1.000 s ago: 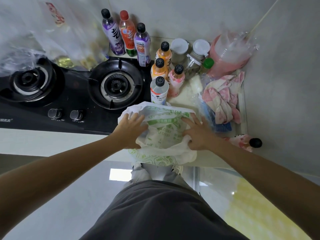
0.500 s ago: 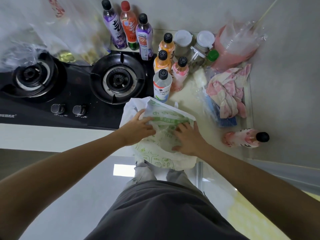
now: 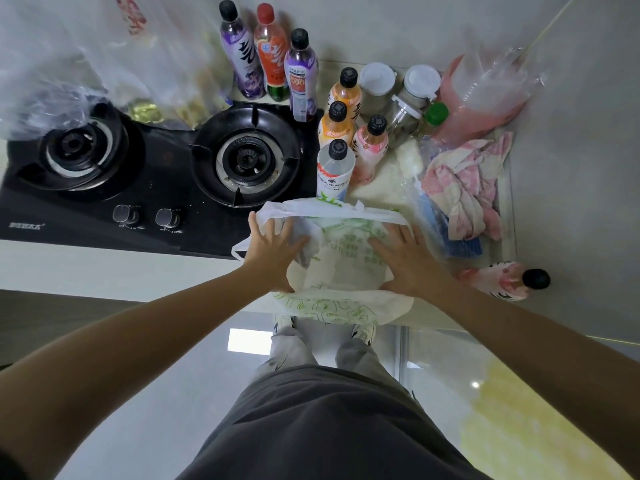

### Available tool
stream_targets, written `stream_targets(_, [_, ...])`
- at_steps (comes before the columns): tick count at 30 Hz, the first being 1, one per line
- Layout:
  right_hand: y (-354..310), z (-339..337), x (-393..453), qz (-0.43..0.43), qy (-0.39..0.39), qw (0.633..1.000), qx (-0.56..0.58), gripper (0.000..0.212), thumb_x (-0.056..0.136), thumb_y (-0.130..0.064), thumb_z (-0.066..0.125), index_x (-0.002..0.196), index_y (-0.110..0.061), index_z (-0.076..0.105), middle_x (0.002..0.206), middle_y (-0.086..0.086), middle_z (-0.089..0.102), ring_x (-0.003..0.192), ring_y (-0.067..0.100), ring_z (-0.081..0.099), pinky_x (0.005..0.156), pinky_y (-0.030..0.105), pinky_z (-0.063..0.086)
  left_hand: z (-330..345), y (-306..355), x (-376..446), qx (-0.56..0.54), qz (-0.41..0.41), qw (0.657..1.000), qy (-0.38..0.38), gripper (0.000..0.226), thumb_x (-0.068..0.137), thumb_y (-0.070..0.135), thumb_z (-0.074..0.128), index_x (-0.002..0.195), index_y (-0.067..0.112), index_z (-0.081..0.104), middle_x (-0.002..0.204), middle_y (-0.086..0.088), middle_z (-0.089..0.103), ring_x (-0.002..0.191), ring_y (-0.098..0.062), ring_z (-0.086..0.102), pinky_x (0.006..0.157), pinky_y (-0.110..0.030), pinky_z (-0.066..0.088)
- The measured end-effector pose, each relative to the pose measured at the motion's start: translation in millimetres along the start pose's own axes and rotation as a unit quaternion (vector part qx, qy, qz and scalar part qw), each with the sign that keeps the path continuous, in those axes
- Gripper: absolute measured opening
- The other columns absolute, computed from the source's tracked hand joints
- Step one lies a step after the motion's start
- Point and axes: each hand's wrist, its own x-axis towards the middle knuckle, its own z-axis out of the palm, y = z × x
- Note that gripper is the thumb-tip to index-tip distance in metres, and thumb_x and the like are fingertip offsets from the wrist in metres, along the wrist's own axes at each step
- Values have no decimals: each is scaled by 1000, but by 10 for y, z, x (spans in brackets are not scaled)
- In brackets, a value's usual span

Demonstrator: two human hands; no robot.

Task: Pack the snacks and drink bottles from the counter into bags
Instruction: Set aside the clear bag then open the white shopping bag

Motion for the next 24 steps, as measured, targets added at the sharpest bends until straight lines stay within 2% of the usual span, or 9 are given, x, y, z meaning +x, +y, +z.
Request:
stream_targets(5, [160, 50, -7, 1, 19, 999, -31, 141, 50, -81, 81, 165, -33, 15, 154, 14, 30, 141, 39, 36, 118, 73, 16, -40, 74, 42, -19, -14, 999, -22, 113, 63, 96, 50, 157, 45, 12, 161, -11, 12, 140, -42, 30, 110, -82, 7])
stream_targets(8, [223, 12, -16, 17, 11, 1000, -21, 132, 57, -74, 84, 164, -33, 18, 158, 12, 26, 145, 38, 31, 117, 71, 18, -112, 55, 52, -30, 8, 999, 24, 97, 68, 91, 54, 149, 40, 39, 160, -14, 16, 139, -42, 32, 112, -80, 8])
stream_targets(10, [230, -33, -16, 5, 45, 999, -20, 109, 63, -55, 91, 155, -29, 38, 159, 10, 30, 144, 37, 33, 115, 68, 27, -118, 16, 57, -53, 47, 994, 84, 80, 72, 83, 61, 134, 33, 55, 157, -15, 26, 136, -40, 35, 112, -78, 13])
stream_targets(13, [195, 5, -10, -64, 143, 987, -29, 54, 77, -24, 84, 126, -22, 62, 139, 5, 52, 130, 32, 47, 102, 57, 44, -11, -28, 68, -73, 138, 977, 145, 64, 83, 60, 70, 138, 32, 52, 155, -10, 37, 144, -40, 33, 107, -78, 26])
stream_targets(15, [161, 78, -26, -86, 179, 980, -7, 30, 84, -17, 79, 112, -19, 69, 119, 2, 62, 114, 28, 55, 94, 51, 47, 36, -28, 76, -79, 173, 972, 142, 60, 90, 45, 68, 145, 38, 48, 157, -5, 40, 150, -40, 27, 105, -77, 29])
stream_targets(17, [141, 128, -32, -75, 173, 982, 25, 23, 88, -26, 78, 108, -18, 71, 112, 0, 65, 109, 27, 59, 95, 50, 44, 62, -17, 81, -77, 184, 971, 129, 45, 94, 40, 64, 139, 41, 57, 157, -4, 42, 151, -39, 26, 106, -77, 29])
stream_targets(19, [133, 159, -22, -48, 120, 990, 65, 42, 86, -44, 75, 118, -18, 69, 120, 2, 63, 117, 30, 58, 103, 51, 40, 75, -9, 97, -80, 186, 971, 130, 24, 98, 46, 57, 116, 38, 72, 157, -7, 43, 152, -40, 25, 108, -78, 26])
stream_targets(21, [133, 189, -7, -39, 78, 993, 78, 71, 76, -62, 76, 131, -19, 62, 131, 4, 55, 127, 30, 51, 110, 53, 37, 72, 8, 122, -97, 181, 971, 123, 29, 98, 50, 54, 92, 34, 77, 159, -9, 41, 153, -40, 23, 109, -79, 23])
stream_targets(24, [144, 228, -25, -51, 41, 995, 79, 103, 61, -79, 74, 143, -24, 49, 142, 6, 40, 138, 31, 38, 117, 55, 32, 65, 64, 157, -130, 163, 970, 126, 39, 99, 51, 51, 81, 30, 78, 162, -8, 37, 155, -39, 17, 112, -79, 18])
